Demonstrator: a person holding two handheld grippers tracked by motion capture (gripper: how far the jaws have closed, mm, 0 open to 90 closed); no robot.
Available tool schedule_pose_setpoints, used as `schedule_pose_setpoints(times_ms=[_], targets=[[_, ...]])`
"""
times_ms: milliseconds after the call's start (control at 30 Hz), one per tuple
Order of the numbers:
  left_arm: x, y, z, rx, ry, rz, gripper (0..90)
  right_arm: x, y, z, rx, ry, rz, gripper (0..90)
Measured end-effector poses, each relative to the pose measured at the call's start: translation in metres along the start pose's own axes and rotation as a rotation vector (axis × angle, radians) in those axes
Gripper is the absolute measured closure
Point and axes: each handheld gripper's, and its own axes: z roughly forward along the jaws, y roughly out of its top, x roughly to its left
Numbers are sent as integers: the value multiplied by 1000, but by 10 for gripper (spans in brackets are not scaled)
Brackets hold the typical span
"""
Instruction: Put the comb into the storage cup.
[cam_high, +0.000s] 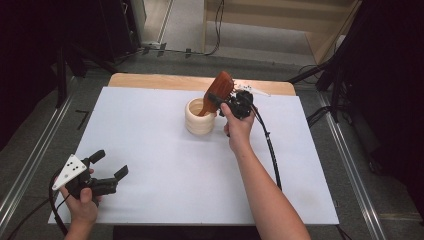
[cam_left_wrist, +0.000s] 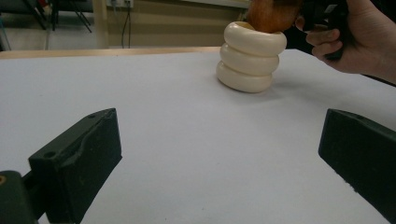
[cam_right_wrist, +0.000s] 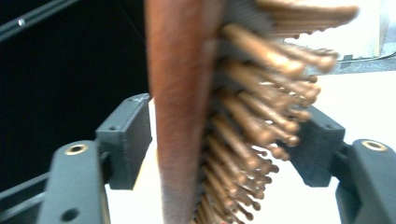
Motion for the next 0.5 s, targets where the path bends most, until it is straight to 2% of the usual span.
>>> schedule_pose_setpoints(times_ms=[167,200,300,367,500], targets=[[0,0,0,1,-1,1,0,6,1,0,35,-11,-60,67],[0,0,0,1,-1,0,0,7,1,0,38,-14,-75,3],[0,0,0,1,-2,1,0,8,3,-1,54,-3,-110,0],[0,0,0,1,-2,1,0,10,5,-3,60,-35,-128,0],[0,0,0,3,-1,1,0,9,7,-7,65,-43,-132,0]])
